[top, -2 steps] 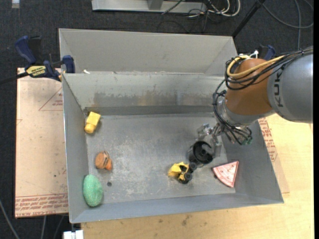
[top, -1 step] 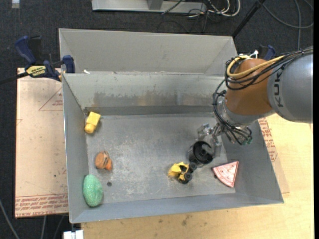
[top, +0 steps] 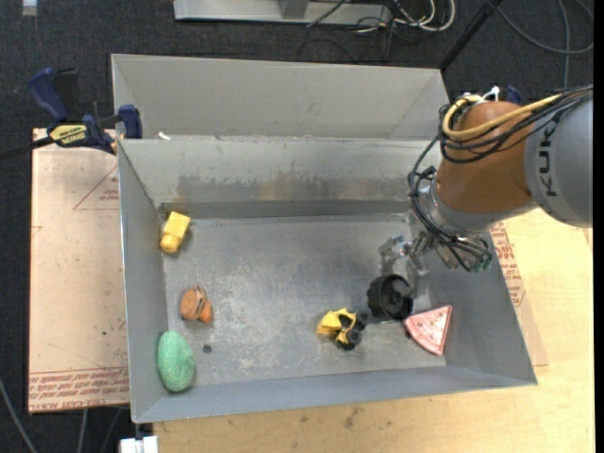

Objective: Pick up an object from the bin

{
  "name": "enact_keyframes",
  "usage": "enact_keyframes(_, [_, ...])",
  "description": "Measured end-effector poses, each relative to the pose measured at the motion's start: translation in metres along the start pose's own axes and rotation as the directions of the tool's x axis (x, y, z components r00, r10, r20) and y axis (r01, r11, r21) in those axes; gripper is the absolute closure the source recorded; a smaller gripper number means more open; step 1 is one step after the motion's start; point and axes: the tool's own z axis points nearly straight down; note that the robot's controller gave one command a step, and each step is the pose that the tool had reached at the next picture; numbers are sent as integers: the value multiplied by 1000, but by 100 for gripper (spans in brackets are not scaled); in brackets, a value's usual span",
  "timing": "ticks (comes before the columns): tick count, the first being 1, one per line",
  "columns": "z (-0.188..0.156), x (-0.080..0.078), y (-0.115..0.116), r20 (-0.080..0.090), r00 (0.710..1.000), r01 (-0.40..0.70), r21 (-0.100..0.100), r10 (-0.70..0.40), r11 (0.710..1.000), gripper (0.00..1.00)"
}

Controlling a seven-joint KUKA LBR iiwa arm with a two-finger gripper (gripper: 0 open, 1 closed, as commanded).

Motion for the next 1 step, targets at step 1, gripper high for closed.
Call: enact_keyframes(1, [-59,31,2,-1,1000,2,-2,-2,1000,100])
